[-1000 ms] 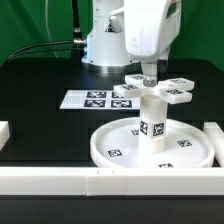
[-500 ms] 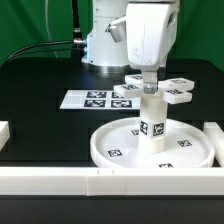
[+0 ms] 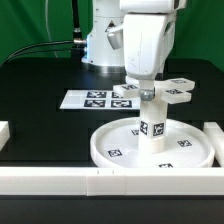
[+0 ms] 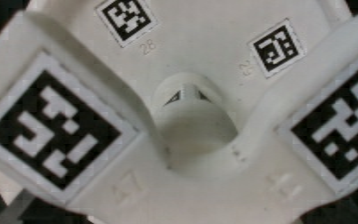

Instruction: Assemble round table

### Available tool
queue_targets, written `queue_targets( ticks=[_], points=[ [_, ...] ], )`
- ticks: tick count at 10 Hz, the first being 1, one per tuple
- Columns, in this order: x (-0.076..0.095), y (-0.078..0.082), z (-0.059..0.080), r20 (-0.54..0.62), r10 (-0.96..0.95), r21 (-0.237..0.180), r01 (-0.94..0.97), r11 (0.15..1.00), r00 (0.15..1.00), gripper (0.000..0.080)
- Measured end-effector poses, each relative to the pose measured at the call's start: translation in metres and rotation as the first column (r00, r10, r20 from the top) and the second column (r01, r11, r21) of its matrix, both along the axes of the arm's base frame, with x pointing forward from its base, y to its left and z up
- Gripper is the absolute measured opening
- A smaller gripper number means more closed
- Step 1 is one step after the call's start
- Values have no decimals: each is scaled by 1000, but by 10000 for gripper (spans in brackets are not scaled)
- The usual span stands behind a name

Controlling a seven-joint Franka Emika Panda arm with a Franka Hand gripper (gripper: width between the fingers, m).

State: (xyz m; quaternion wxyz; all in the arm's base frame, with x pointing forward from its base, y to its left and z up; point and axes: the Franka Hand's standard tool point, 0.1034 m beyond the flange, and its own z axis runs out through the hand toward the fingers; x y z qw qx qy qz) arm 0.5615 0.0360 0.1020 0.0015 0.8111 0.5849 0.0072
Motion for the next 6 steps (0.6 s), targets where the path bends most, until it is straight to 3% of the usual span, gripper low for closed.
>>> queue_targets(
  ticks=[2,6],
  points=[
    [0,0,0,0,-2,0,2,1000,1000,440],
    [0,0,0,-1,-105,3,105,994,994,443]
  ],
)
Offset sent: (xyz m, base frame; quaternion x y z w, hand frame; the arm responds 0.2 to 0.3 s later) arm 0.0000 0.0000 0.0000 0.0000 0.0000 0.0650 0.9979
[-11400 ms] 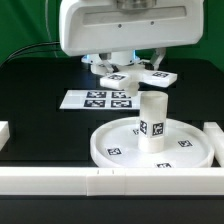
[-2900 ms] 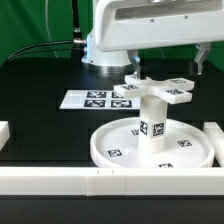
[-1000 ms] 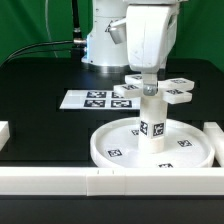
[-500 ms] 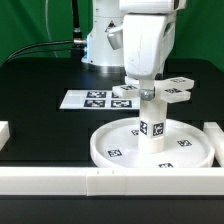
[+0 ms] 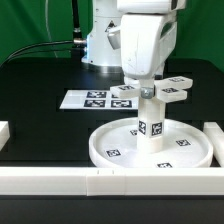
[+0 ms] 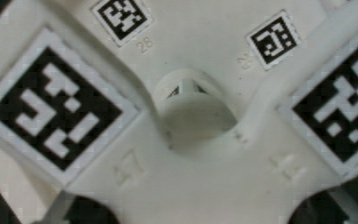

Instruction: Assemble round table

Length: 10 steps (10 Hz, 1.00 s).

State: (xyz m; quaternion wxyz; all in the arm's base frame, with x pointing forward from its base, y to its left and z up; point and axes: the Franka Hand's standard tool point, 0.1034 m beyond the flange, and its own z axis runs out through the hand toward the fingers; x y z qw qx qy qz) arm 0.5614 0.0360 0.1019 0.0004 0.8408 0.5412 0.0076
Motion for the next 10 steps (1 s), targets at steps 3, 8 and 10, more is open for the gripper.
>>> queue_targets(
  ticks=[3,8,10],
  points=[
    [0,0,0,-2,-230,5,230,973,973,443],
    [-2,3,-1,-8,-746,43,746,665,666,445],
    [-3,4,-2,-36,-887,57,887,458,461,445]
  ],
)
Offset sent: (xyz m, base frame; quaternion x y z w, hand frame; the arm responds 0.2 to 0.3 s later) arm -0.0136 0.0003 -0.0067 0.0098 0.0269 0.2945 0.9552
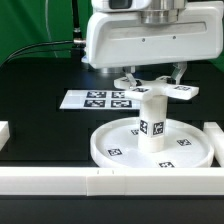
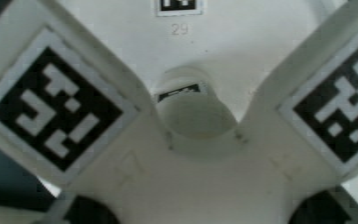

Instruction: Assemble round table

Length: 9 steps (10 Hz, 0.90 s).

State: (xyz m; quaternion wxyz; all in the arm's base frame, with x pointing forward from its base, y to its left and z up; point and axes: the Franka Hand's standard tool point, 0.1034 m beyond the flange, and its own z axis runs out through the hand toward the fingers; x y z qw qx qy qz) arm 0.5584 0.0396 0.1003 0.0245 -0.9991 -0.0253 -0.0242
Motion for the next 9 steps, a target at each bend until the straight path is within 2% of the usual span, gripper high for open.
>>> queue_targets(
  ticks=[3,6,8,9],
  points=[
    [0,0,0,-10,-173,14,173,985,985,445],
    [0,0,0,-27,-376,27,377,926,926,445],
    [0,0,-1,-40,-486,37,488,872,873,445],
    [0,-1,-1,-59,-623,59,626,778,780,445]
  ],
)
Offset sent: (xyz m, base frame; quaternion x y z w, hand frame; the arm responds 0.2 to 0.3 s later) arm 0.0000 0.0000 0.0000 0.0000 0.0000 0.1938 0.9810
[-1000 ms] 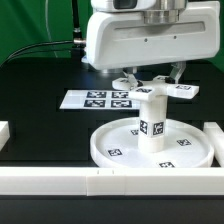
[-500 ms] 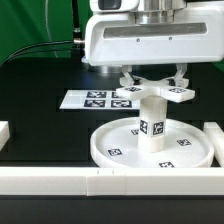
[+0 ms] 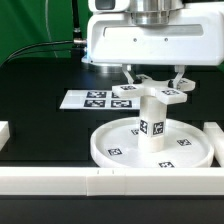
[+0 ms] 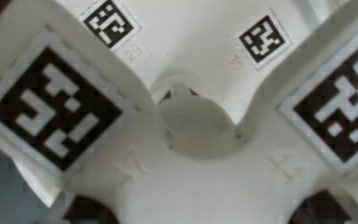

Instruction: Assemble round table

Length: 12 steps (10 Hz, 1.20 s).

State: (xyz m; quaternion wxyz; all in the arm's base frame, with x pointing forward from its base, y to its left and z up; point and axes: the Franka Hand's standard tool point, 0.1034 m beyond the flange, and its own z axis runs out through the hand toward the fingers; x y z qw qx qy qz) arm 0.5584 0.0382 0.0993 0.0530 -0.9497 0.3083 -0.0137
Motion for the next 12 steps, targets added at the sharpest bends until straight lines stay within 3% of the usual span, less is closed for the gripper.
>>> queue_targets(
  ticks=[3,5,7,10,11,12],
  points=[
    [1,1,0,-5,-350,28,350,936,937,445],
    [1,0,0,-35,-539,72,540,839,842,445],
    [2,0,0,-64,-732,102,735,671,678,445],
    [2,0,0,-102,-860,95,865,492,500,445],
    [2,0,0,-100,-856,96,862,498,507,445],
    [2,1,0,-100,-853,95,858,505,513,510]
  ],
)
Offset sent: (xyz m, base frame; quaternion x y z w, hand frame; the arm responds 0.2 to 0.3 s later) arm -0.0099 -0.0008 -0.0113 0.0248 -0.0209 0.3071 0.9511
